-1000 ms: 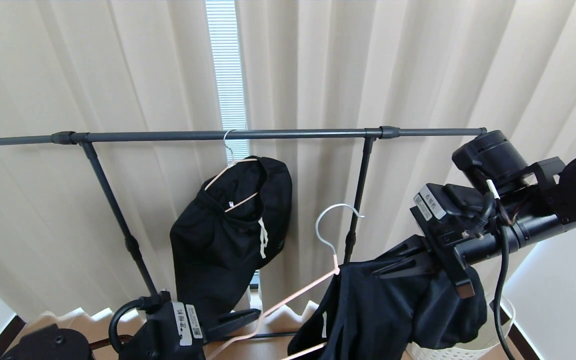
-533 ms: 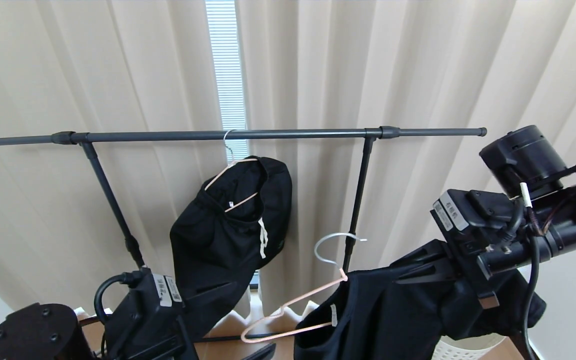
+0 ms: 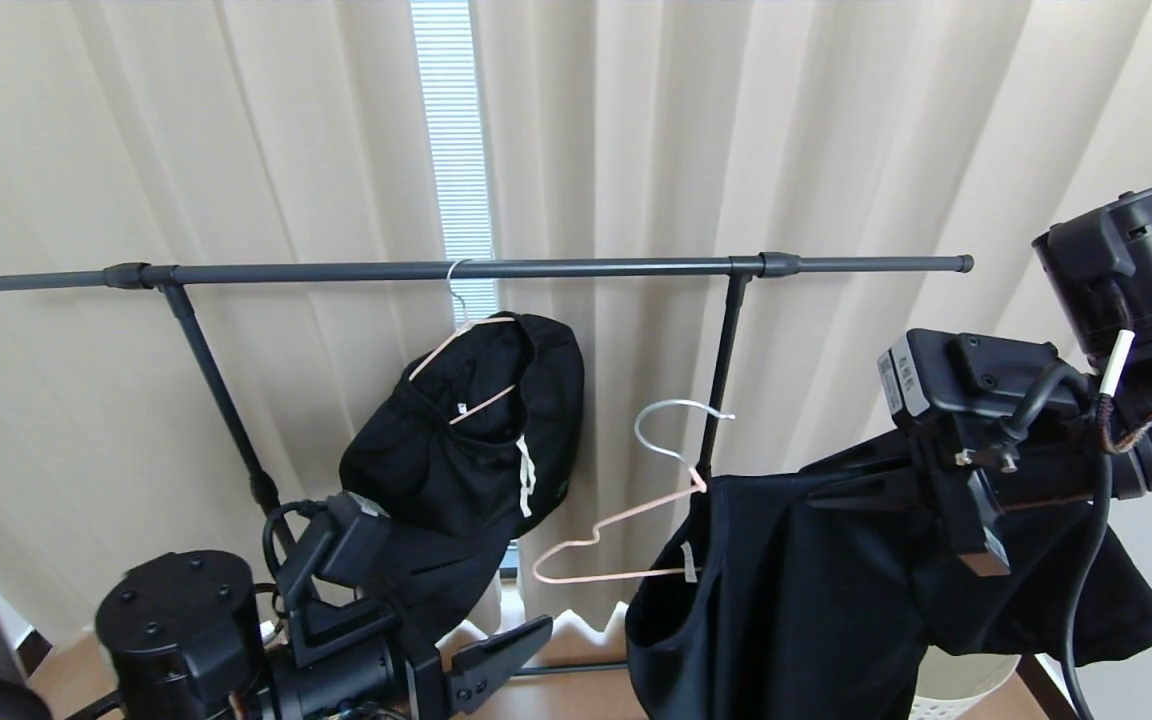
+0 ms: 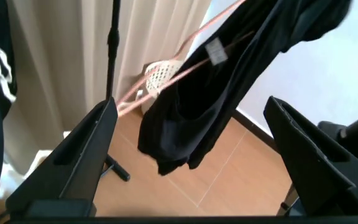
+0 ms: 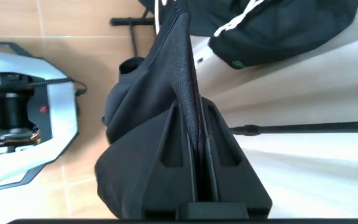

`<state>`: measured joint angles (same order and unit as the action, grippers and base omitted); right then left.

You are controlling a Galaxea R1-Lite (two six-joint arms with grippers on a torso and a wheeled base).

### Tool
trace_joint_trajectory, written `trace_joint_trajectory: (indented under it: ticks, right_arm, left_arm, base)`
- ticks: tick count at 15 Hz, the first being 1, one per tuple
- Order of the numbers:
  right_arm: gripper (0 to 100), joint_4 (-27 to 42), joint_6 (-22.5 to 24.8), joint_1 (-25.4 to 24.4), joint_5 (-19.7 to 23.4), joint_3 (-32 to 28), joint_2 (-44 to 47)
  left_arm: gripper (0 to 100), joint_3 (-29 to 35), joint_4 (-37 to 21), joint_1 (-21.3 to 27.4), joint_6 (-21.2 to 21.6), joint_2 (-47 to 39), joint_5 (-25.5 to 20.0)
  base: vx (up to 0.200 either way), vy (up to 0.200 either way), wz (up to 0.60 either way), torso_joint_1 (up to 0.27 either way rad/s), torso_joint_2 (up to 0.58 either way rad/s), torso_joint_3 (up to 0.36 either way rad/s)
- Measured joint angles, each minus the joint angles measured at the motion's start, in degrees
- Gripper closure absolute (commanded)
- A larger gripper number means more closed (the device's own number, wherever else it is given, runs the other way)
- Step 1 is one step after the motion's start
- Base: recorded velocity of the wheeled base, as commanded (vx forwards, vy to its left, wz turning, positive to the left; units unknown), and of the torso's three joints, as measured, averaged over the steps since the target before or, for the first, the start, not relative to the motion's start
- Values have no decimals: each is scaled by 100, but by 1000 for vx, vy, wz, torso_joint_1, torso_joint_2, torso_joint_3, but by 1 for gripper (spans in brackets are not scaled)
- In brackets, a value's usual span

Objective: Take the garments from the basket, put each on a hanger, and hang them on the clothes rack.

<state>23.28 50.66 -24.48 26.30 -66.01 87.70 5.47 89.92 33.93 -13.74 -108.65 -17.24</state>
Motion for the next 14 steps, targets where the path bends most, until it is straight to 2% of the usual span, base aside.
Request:
trace_joint_trajectory:
  ticks: [3, 5, 8, 14]
  right_arm:
    - [100, -43, -655, -156, -9, -79, -112]
    - [100, -143, -839, -289, -40, -151, -156]
    - [100, -202, -909, -462, -93, -177, -178]
    - [100, -210, -912, -645, -128, -182, -219]
  left_arm:
    - [0, 257, 0, 311, -16, -588, 822]
    - [0, 430, 0, 555, -18, -861, 1301]
    - [0, 539, 0, 723, -27, -1051, 1446]
    - [0, 697, 2, 755, -66, -1243, 1601]
  base:
    - [0, 0, 0, 0, 0, 0]
    - [0, 0, 0, 0, 0, 0]
    - [0, 0, 0, 0, 0, 0]
    - [0, 0, 0, 0, 0, 0]
